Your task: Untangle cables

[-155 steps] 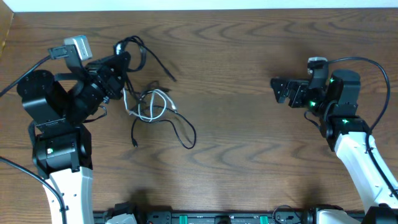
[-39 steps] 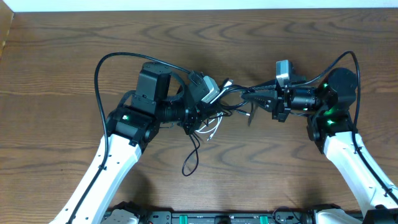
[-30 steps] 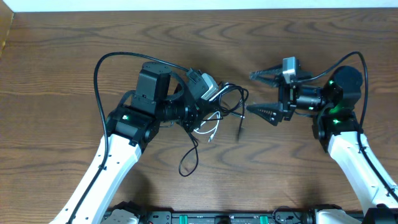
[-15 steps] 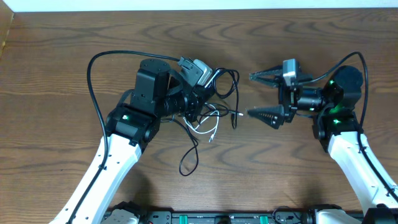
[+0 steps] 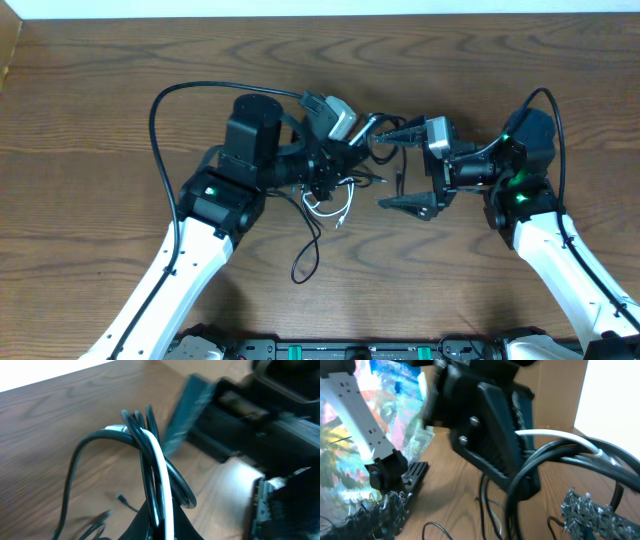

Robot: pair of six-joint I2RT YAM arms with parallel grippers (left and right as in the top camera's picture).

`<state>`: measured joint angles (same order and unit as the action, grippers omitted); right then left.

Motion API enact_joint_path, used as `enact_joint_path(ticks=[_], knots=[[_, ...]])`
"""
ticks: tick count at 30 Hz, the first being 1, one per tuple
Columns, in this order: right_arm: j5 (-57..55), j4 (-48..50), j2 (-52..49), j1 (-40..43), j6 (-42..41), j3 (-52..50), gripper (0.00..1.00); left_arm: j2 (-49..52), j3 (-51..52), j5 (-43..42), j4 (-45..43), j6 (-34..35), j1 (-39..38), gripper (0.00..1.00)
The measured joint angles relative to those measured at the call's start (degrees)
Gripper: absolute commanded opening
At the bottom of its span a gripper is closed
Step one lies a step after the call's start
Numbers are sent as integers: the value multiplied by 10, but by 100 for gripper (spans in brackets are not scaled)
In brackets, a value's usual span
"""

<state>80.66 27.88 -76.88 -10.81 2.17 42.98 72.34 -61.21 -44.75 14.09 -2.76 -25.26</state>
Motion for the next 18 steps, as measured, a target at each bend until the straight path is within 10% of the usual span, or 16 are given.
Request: enact_joint_path(ticks=[6, 9, 11, 18], knots=[[-24, -24, 0, 0, 13, 0, 85, 0, 0, -15, -28, 7, -12, 8], [-31, -37, 0, 0, 27, 0, 18, 0, 0, -17, -41, 12, -11, 8], [-32, -46, 0, 0, 34, 0, 1, 0, 0, -17, -46, 13, -11, 8], [-34, -49, 0, -2, 44, 0, 1, 0, 0, 9, -49, 13, -2, 8]])
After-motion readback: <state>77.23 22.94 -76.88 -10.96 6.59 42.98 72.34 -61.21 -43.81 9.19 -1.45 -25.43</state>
